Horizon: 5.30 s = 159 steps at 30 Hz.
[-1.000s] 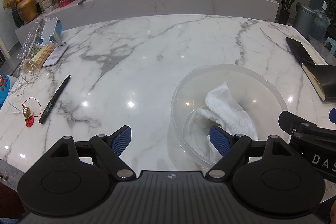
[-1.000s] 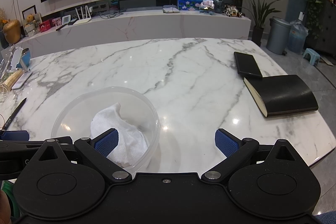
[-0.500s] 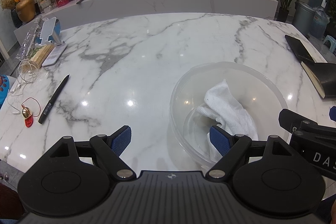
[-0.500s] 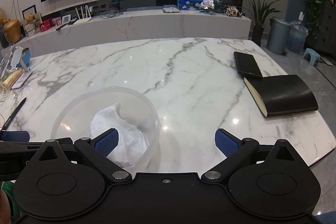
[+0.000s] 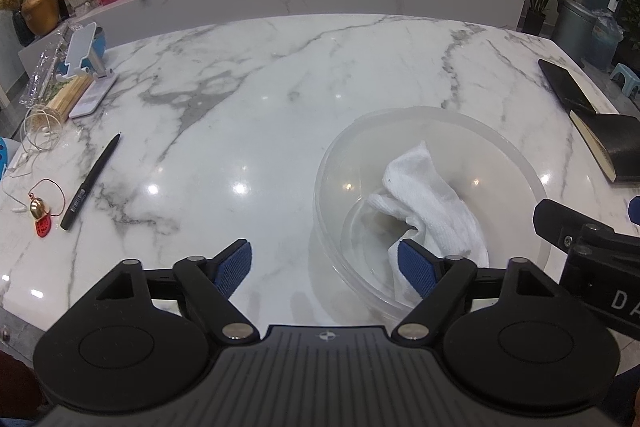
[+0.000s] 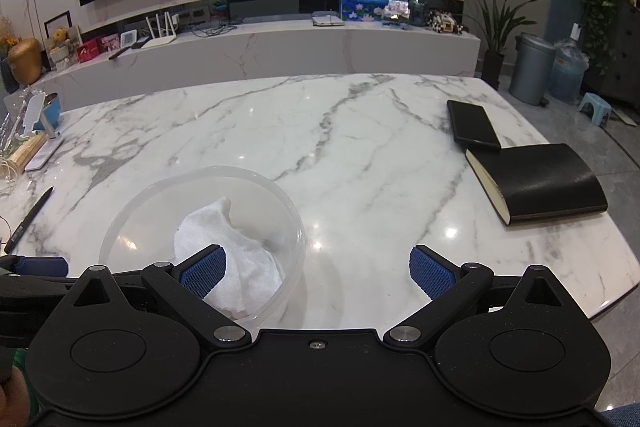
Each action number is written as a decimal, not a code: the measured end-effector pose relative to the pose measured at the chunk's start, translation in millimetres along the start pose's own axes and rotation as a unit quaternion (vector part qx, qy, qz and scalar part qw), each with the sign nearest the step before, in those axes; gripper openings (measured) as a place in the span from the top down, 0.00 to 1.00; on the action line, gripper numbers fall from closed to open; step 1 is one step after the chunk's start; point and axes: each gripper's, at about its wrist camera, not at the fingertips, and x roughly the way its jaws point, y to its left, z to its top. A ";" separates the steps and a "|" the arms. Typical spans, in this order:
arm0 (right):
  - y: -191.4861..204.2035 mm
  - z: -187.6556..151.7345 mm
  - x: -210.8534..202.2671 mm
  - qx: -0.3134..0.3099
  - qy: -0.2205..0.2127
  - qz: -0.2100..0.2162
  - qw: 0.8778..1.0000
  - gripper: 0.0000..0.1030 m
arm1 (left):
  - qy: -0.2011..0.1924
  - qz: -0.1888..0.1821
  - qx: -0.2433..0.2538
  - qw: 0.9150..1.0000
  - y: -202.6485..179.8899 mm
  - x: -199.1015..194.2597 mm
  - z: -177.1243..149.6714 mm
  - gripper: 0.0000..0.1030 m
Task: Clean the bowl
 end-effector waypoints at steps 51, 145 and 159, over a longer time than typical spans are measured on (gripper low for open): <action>-40.6 49.4 34.8 0.060 0.053 -0.001 0.997 0.04 | 0.101 -0.007 0.017 0.995 -17.8 45.2 22.4 0.52; 47.8 56.0 114.8 -0.115 0.232 0.169 0.951 0.52 | 0.120 -0.077 0.044 0.989 10.1 66.0 27.4 0.91; 56.9 52.0 117.0 -0.150 0.237 0.160 0.947 0.86 | 0.120 -0.083 0.053 0.988 8.1 65.1 24.8 0.92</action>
